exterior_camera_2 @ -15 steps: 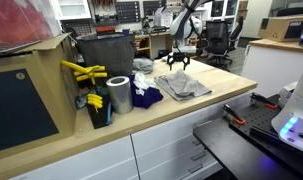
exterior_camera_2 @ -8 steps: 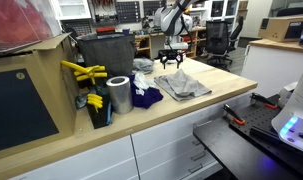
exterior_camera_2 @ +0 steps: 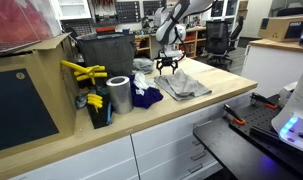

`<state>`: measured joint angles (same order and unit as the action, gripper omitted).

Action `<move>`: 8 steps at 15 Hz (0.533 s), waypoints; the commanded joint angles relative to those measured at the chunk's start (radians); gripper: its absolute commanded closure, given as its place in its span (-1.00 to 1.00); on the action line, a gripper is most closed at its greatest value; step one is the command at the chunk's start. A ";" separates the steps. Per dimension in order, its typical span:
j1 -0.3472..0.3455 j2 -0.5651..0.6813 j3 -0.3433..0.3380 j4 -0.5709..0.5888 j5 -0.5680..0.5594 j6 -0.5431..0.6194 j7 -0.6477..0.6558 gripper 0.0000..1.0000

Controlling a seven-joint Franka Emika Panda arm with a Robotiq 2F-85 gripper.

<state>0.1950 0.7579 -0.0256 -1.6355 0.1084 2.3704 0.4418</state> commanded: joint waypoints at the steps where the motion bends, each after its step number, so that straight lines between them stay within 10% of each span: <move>1: 0.016 0.035 -0.012 0.073 -0.014 -0.042 0.038 -1.00; 8: 0.017 0.055 -0.013 0.098 -0.012 -0.050 0.039 -1.00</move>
<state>0.1975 0.7978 -0.0257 -1.5777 0.1084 2.3665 0.4418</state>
